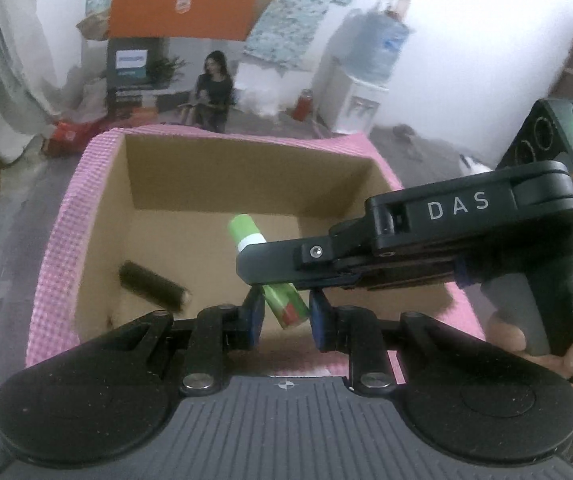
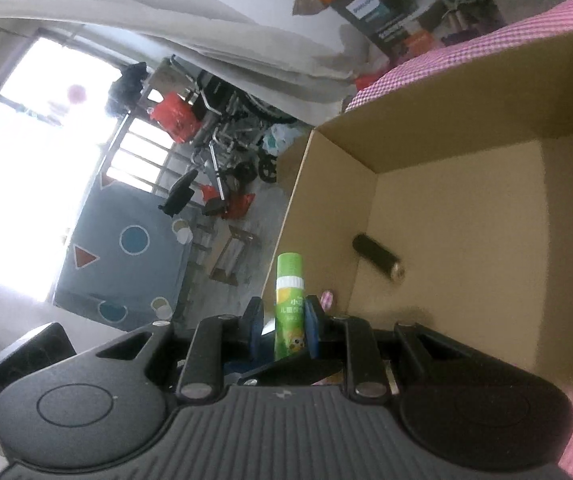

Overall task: Organize rigid objects
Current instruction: 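Carry the green battery over the cardboard box with the right gripper, then lower the green battery into the box and open the right gripper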

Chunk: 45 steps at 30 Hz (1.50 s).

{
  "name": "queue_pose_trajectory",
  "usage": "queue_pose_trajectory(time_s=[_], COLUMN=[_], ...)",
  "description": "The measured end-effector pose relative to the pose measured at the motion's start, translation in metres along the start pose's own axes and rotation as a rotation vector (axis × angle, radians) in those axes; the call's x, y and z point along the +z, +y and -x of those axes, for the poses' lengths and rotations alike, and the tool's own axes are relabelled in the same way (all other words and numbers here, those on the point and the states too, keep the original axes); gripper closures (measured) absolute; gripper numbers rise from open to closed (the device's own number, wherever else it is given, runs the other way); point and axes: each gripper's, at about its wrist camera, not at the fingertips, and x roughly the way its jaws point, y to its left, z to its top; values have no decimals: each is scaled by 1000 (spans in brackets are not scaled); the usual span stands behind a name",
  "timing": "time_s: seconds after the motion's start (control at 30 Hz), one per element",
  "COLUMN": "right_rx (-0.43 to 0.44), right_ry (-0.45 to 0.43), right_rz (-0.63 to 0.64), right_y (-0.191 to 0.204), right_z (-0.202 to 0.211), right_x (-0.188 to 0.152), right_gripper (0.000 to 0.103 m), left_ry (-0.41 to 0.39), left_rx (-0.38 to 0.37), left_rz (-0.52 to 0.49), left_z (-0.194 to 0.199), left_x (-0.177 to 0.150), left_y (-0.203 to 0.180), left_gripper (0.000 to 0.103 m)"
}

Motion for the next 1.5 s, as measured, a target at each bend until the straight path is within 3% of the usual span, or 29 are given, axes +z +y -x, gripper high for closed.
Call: queue_pose_trajectory(time_s=[0.33, 0.5, 0.73, 0.8, 1.13, 1.3, 1.5], right_rx=[-74, -116, -176, -178, -128, -85, -38], right_ry=[124, 175, 231, 221, 109, 25, -71], right_rz=[-81, -121, -171, -170, -126, -104, -67], right_y=[-39, -62, -81, -80, -50, -38, -27], right_z=[-85, -125, -155, -148, -77, -20, 52], right_x=[83, 95, 90, 89, 80, 53, -1], right_gripper=[80, 79, 77, 77, 77, 77, 77], left_ry=[129, 186, 169, 148, 28, -45, -76], left_rx=[109, 192, 206, 223, 194, 156, 92], left_rz=[6, 30, 12, 2, 9, 10, 7], left_z=[-68, -87, -79, -72, -17, 20, 49], left_x=[53, 57, 55, 54, 50, 35, 4], left_y=[42, 57, 51, 47, 26, 8, -10], left_gripper=[80, 75, 64, 56, 51, 48, 46])
